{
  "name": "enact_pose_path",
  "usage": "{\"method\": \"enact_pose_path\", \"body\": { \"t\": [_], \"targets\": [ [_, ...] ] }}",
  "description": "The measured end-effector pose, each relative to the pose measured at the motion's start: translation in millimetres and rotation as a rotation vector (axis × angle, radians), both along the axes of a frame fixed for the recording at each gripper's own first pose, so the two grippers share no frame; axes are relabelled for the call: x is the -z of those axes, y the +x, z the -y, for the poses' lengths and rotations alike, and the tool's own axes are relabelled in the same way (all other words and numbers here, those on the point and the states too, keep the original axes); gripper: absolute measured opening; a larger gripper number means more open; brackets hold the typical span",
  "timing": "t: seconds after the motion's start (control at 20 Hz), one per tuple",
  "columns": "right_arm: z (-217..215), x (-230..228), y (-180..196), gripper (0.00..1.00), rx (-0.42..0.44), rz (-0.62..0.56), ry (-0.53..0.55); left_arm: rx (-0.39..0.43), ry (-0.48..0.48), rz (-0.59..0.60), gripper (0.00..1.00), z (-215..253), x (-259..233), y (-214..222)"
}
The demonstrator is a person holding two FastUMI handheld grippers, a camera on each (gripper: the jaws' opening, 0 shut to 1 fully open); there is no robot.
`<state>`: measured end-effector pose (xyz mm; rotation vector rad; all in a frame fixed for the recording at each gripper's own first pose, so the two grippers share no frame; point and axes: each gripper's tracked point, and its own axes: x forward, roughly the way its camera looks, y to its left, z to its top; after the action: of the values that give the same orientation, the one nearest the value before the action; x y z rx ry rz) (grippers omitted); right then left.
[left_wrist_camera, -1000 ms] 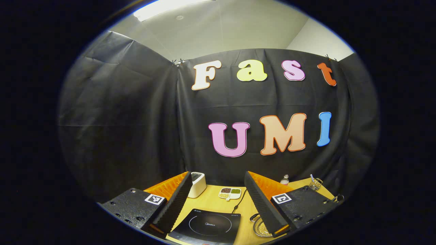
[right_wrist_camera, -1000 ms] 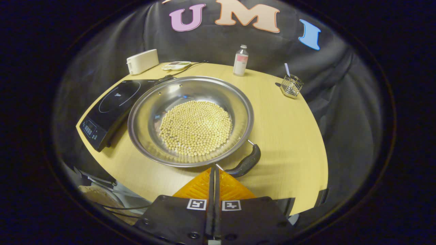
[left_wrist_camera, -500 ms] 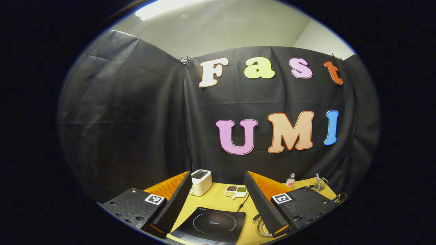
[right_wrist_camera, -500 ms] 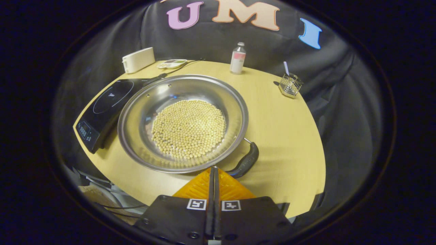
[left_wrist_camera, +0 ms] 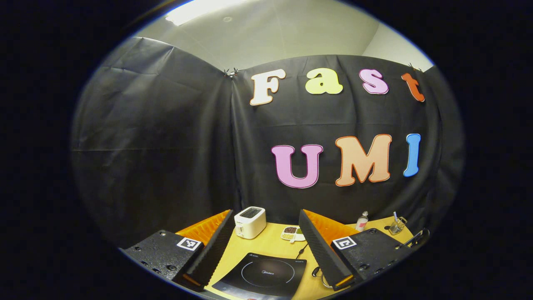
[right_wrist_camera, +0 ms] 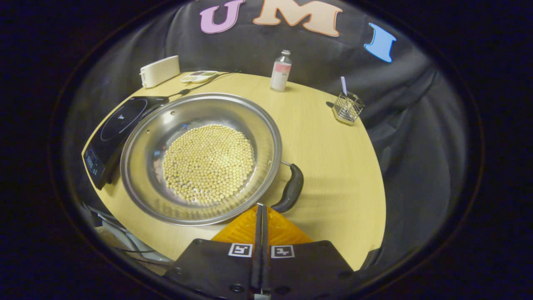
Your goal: First push the handle of the pot to place it horizontally, then grasp the pot with both hands and set it on the induction cooktop.
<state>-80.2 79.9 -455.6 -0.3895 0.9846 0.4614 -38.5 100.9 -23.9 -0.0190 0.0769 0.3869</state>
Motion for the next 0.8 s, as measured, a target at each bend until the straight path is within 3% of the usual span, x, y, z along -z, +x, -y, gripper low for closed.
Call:
{"method": "enact_pose_path", "body": {
  "t": [0.8],
  "targets": [
    [20, -12, 10, 0.03, 0.056, 0.015, 0.004, 0.015, -0.025, -0.066, 0.99, 5, 26, 13]
  ]
}}
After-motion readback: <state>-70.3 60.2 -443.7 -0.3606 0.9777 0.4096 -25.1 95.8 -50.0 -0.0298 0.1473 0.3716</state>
